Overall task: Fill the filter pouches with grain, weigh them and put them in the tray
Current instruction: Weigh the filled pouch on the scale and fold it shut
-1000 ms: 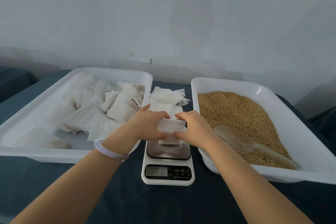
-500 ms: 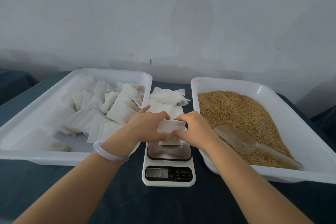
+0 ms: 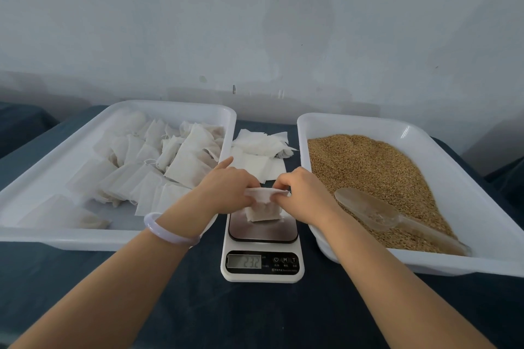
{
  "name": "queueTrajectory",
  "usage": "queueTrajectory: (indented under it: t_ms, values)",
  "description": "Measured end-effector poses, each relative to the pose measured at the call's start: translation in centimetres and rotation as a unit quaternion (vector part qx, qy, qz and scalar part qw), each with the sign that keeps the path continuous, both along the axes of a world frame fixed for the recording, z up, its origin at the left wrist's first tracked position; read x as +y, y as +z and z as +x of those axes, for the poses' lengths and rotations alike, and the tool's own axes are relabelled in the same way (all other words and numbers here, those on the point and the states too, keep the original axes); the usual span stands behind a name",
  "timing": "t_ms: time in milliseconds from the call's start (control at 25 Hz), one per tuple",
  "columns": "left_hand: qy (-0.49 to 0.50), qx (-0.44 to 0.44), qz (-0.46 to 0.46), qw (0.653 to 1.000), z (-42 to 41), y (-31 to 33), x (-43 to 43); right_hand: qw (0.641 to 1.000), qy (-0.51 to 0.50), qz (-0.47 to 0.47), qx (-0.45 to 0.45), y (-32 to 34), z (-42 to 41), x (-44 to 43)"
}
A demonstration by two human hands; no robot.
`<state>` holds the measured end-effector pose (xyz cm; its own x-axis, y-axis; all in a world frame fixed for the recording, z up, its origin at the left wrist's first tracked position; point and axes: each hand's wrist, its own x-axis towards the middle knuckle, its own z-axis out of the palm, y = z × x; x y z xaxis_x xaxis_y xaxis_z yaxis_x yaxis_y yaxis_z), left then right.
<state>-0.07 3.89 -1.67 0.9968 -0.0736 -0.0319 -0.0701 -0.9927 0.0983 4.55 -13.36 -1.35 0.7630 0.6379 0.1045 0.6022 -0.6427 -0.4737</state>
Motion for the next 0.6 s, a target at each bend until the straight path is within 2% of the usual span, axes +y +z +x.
queueTrajectory:
  t_ms: [360,600]
  values:
    - [0.001,-0.016,0.014,1.000,-0.24,0.17,-0.25,0.999,0.005,0.043,0.019,-0.14,0.10,-0.16]
    - [0.010,-0.032,-0.030,0.999,-0.66,0.66,-0.44,1.000,0.007,0.010,0.011,-0.30,0.27,0.04]
